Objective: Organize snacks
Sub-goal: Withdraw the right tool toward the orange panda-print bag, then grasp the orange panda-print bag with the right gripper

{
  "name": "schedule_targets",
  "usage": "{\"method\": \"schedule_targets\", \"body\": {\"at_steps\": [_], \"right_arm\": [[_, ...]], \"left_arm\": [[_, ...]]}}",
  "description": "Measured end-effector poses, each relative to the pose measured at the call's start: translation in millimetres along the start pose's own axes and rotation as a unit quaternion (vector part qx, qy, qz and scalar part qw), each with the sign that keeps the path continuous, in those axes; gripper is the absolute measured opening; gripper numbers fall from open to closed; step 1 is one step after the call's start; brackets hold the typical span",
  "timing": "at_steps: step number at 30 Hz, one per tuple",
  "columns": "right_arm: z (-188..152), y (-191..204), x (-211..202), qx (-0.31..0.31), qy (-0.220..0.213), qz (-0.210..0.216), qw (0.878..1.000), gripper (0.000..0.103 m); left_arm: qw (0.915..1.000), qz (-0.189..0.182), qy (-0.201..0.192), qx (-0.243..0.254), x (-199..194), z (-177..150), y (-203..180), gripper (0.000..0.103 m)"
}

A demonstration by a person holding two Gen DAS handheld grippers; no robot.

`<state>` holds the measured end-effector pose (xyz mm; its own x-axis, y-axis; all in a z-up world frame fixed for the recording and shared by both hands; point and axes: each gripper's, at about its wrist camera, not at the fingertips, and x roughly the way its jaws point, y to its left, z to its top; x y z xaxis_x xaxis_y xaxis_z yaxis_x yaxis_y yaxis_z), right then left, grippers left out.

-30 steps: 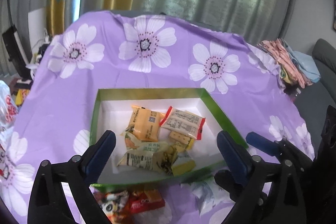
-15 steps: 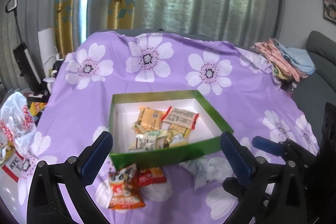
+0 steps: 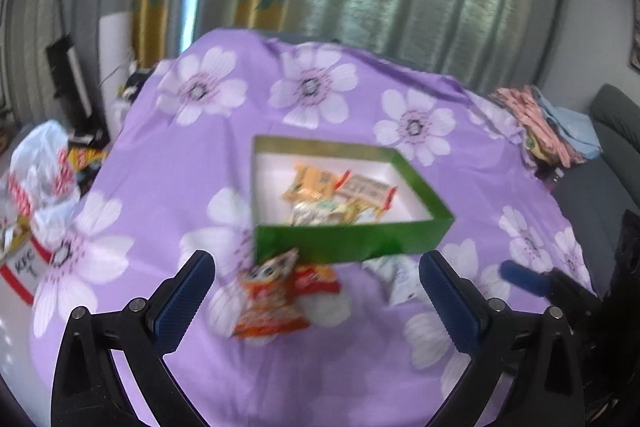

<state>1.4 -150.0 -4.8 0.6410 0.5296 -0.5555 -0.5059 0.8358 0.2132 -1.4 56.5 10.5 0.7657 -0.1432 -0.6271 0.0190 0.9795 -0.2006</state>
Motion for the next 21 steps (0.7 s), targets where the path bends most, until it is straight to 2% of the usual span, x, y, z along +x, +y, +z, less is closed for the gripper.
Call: {"method": "schedule_targets", "body": {"at_steps": [3,6,8,14,21], "right_arm": [[-4.5,5.9,1.7,-0.004,0.007,0.004,1.000,0.095],[-9.4,9.0,7.2,-0.004,0.019,0.013,1.000,0.095],[-12.7,10.6,13.6,-0.002,0.028,0.021,0.999,0.095],[-26.4,20.9,41.1,-0.012,0.066,0.041,0.997,0.095],[-34.6,30.6,86.2,-0.021,0.104,0.074,0.992,0.087]], "left_arm": [[0.9996,0.016,0.014,-0.018,2.7,-10.6,18.7,0.102],[0.9984,0.016,0.032,-0.043,8.9,-24.1,37.3,0.102],[0.9976,0.006,0.041,-0.056,12.7,-31.9,45.3,0.102],[0.9918,-0.059,0.068,-0.091,35.1,-53.0,58.4,0.102],[0.9876,-0.076,0.087,-0.106,61.2,-57.8,67.2,0.101]]}}
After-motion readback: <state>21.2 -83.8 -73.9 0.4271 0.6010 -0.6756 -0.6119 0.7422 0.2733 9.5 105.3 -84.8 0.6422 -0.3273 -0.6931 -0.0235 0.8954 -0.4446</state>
